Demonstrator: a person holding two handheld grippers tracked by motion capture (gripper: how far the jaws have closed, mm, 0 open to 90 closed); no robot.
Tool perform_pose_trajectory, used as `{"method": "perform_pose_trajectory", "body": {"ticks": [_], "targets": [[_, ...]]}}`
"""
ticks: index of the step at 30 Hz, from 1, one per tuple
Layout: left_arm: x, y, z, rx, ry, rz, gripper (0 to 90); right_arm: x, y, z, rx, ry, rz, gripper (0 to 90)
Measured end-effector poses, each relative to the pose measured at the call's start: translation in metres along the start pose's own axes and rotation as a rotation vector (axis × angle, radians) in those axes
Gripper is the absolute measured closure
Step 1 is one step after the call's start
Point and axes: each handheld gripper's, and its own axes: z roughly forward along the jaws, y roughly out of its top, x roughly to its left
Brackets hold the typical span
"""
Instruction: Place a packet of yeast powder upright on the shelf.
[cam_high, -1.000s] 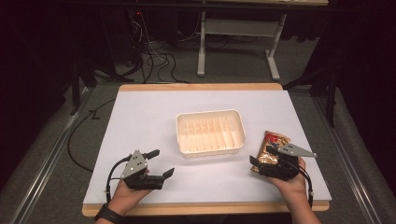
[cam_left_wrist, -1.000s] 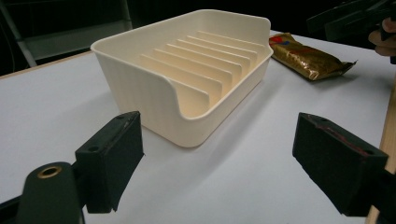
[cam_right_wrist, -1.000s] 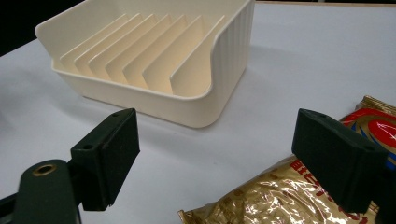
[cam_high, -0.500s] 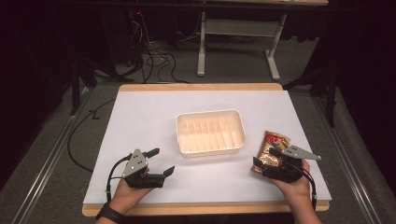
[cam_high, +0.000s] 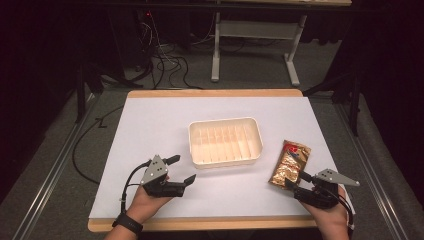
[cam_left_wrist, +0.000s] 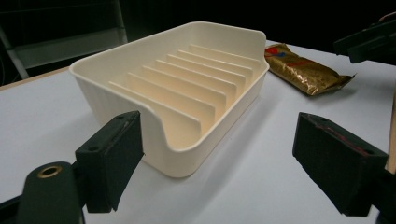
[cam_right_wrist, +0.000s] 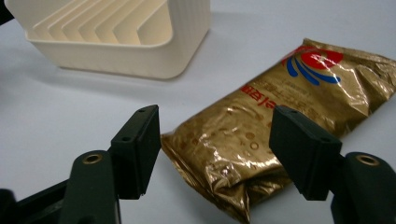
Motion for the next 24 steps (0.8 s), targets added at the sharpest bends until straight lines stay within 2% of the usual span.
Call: {"method": "perform_pose_trajectory", "body": {"ticks": [9, 14, 15, 16, 24], "targets": [[-0.004, 0.005, 0.015, 0.001, -0.042, 0.010, 16.7, -0.006, -0.014, -0.012, 0.039, -0.011, 0.003, 54.7], [-0.004, 0.006, 0.018, -0.005, -0.053, 0.009, 16.7, -0.010, -0.022, -0.010, 0.103, -0.007, -0.002, 63.9], [-0.004, 0.006, 0.018, -0.005, -0.053, 0.009, 16.7, -0.010, -0.022, -0.010, 0.103, -0.007, -0.002, 63.9], [-0.004, 0.007, 0.020, -0.006, -0.060, 0.009, 16.7, -0.010, -0.024, -0.010, 0.117, -0.008, 0.007, 67.6], [-0.006, 0.008, 0.023, 0.003, -0.069, 0.019, 16.7, -0.010, -0.027, -0.007, 0.149, -0.017, -0.018, 78.4]]}}
